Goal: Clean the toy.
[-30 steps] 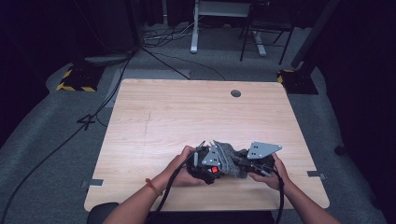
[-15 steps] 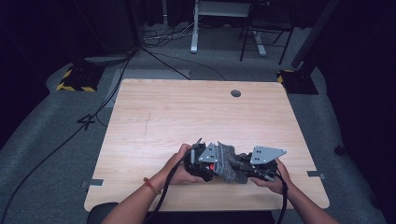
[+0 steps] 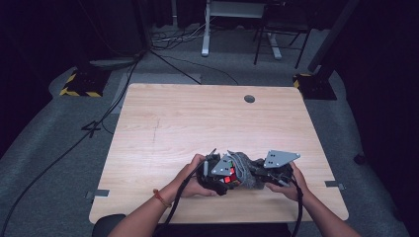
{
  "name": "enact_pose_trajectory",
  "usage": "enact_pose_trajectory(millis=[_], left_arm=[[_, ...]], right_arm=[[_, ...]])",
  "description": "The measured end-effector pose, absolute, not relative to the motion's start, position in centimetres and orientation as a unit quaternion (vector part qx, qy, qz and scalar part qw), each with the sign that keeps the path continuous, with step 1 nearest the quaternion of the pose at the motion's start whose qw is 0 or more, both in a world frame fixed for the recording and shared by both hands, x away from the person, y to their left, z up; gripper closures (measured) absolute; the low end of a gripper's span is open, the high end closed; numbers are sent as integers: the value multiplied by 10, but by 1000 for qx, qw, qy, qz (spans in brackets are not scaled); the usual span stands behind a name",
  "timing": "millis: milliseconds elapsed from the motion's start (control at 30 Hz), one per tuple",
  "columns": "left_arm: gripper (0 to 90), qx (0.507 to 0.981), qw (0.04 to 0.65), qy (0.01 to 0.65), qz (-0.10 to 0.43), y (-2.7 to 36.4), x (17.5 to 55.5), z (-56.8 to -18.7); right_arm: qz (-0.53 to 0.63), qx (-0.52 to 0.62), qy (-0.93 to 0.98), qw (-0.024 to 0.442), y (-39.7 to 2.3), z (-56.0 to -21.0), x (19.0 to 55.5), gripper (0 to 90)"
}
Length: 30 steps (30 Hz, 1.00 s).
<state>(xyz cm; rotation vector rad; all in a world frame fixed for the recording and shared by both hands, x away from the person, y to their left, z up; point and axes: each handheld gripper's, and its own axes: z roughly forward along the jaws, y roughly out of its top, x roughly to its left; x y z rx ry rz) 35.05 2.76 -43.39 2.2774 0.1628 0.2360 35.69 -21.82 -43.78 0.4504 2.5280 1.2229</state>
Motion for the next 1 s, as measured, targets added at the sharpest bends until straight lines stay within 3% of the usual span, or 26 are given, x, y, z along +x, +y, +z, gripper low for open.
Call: enact_pose_trajectory(millis=[167, 733, 900, 1000], left_arm=[[334, 900, 417, 74, 106, 33, 354, -430], [335, 910, 391, 93, 101, 31, 365, -444], [335, 913, 386, 88, 94, 27, 364, -450], [335, 915, 386, 77, 87, 23, 361, -453]], right_arm=[[426, 146, 884, 128, -217, -442, 354, 774], [456, 128, 870, 133, -211, -428, 346, 776], [457, 123, 869, 144, -208, -426, 348, 776], [445, 123, 869, 179, -205, -426, 349, 776]])
